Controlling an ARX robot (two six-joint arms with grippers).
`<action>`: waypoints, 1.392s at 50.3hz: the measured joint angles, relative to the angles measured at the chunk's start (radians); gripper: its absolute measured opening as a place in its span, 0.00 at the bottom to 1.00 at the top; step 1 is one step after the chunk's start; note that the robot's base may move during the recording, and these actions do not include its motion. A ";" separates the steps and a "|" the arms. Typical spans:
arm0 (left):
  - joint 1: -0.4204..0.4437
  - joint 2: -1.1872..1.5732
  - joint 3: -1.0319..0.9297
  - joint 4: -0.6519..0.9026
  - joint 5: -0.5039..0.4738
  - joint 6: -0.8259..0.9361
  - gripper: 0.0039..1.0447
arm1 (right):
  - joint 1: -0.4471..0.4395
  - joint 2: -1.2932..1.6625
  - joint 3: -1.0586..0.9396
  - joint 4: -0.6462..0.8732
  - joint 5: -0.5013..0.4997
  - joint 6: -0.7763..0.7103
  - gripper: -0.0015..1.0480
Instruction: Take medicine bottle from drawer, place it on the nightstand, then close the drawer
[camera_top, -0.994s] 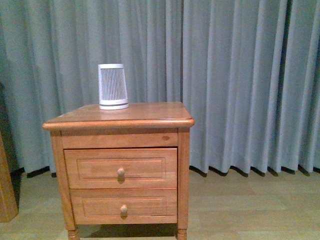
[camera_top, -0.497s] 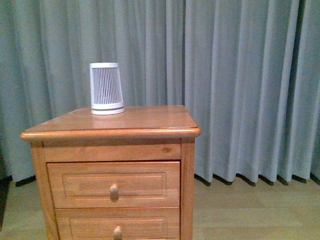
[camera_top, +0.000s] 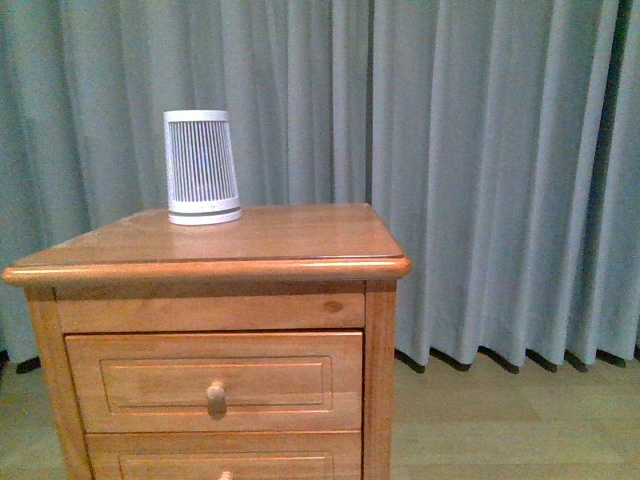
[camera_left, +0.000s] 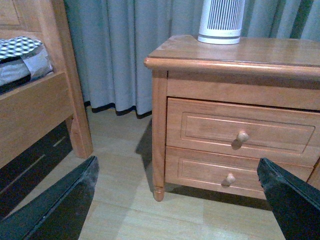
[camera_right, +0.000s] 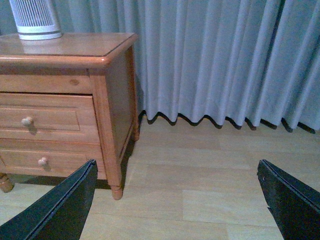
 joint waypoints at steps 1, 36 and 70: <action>0.008 0.061 0.000 0.059 0.005 0.000 0.94 | 0.000 0.000 0.000 0.000 0.000 0.000 0.94; -0.118 1.674 0.696 0.791 0.004 0.045 0.94 | 0.000 0.000 0.000 0.000 0.000 0.000 0.94; -0.131 2.015 1.210 0.458 0.183 -0.098 0.94 | 0.000 0.000 0.000 0.000 0.000 0.000 0.94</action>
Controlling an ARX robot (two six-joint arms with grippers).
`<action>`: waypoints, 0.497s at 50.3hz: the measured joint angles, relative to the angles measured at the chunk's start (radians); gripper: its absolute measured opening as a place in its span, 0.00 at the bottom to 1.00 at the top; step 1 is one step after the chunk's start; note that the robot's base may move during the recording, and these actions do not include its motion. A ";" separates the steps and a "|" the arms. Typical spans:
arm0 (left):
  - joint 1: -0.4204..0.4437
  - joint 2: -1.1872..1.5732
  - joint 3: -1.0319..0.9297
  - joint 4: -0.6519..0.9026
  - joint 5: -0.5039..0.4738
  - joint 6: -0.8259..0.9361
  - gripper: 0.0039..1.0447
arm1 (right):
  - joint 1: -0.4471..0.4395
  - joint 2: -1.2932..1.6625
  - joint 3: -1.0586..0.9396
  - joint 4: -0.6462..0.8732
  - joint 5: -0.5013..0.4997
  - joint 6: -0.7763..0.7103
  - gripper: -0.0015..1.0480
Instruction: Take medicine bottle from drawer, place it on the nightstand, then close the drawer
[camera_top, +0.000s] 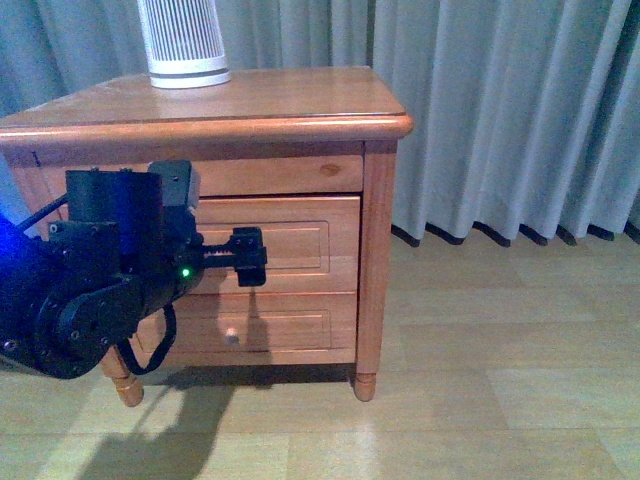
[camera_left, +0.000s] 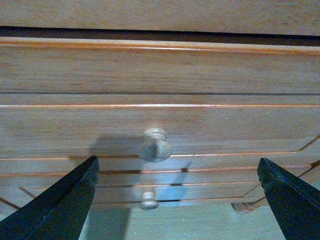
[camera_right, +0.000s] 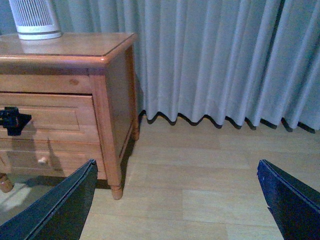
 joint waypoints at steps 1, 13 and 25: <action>0.000 0.009 0.010 -0.004 0.002 -0.001 0.94 | 0.000 0.000 0.000 0.000 0.000 0.000 0.94; 0.002 0.077 0.077 -0.018 0.001 -0.011 0.94 | 0.000 0.000 0.000 0.000 0.000 0.000 0.94; 0.018 0.130 0.122 0.000 -0.017 0.010 0.94 | 0.000 0.000 0.000 0.000 0.000 0.000 0.94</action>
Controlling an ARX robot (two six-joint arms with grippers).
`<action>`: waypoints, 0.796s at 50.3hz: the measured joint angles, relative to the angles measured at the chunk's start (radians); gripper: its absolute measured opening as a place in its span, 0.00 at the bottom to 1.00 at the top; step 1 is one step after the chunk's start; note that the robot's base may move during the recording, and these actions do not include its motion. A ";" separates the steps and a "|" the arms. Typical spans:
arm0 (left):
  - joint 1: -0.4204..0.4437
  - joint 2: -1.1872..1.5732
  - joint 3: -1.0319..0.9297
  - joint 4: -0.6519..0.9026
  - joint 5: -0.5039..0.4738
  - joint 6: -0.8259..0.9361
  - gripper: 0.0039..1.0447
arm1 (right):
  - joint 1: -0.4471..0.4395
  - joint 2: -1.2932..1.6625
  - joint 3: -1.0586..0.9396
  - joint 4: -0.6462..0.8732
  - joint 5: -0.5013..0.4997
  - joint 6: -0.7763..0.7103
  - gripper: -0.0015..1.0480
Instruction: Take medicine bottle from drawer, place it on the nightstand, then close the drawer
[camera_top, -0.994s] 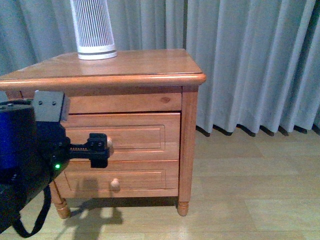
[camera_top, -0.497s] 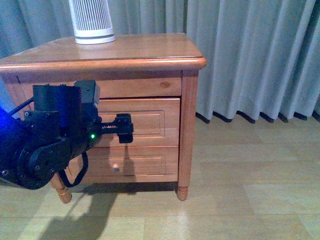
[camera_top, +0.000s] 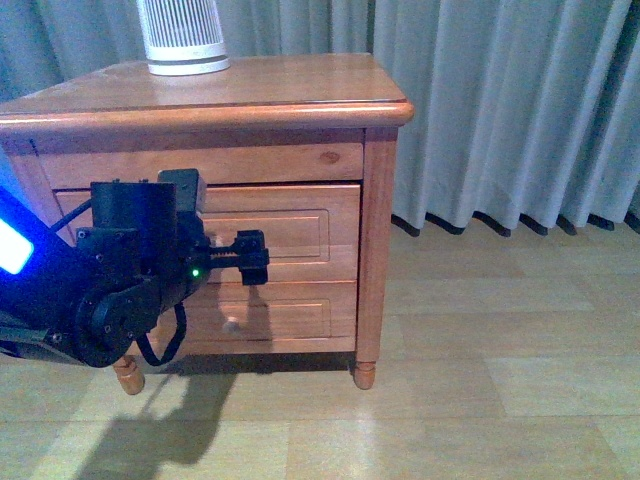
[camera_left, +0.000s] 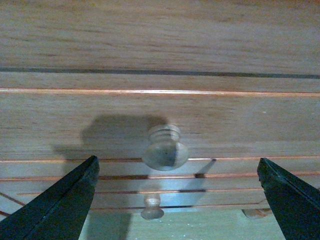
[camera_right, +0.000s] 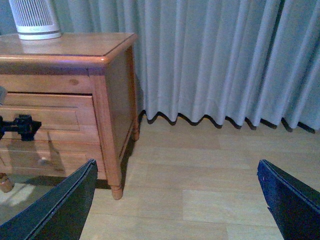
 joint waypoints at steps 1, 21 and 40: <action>0.002 0.002 0.002 0.002 -0.002 0.001 0.94 | 0.000 0.000 0.000 0.000 0.000 0.000 0.94; 0.021 0.046 0.058 0.009 -0.009 0.027 0.83 | 0.000 0.000 0.000 0.000 0.000 0.000 0.94; 0.012 0.056 0.058 0.014 0.000 0.010 0.24 | 0.000 0.000 0.000 0.000 0.000 0.000 0.94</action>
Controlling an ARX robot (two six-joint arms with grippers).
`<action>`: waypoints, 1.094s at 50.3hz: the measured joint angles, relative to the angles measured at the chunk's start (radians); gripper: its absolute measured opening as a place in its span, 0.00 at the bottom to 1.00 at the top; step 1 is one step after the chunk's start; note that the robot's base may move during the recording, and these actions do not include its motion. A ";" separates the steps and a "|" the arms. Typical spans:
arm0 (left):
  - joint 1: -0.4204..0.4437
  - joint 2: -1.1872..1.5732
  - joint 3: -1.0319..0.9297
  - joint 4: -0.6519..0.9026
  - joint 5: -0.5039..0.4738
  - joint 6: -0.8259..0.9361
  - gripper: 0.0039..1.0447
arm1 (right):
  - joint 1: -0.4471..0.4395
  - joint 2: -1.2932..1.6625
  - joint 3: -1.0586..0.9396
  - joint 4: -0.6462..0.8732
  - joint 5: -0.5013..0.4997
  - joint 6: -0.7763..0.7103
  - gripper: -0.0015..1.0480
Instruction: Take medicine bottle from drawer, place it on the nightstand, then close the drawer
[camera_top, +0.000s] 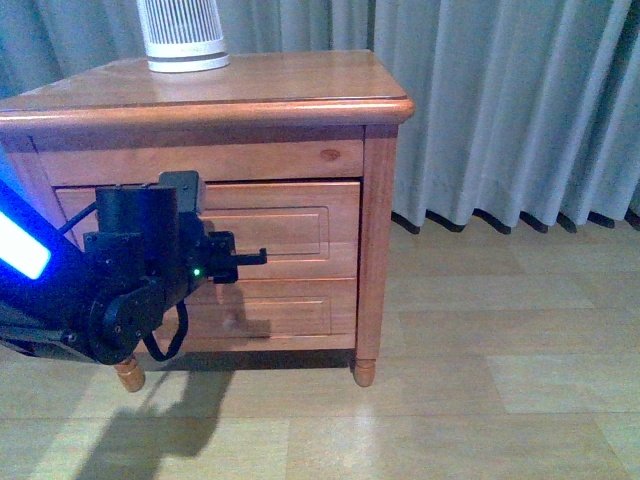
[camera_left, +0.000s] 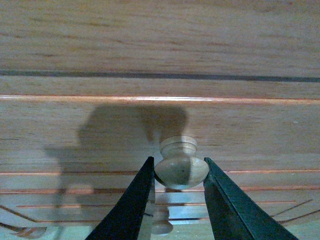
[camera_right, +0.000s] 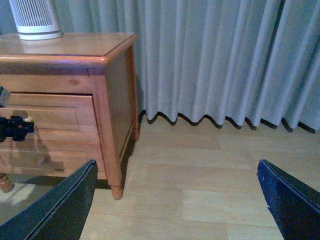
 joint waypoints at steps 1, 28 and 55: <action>0.000 0.000 0.000 0.002 0.000 0.000 0.24 | 0.000 0.000 0.000 0.000 0.000 0.000 0.94; -0.002 -0.189 -0.399 0.160 0.006 0.060 0.23 | 0.000 0.000 0.000 0.000 0.000 0.000 0.94; -0.055 -0.418 -0.806 0.217 -0.030 0.119 0.22 | 0.000 0.000 0.000 0.000 0.000 0.000 0.94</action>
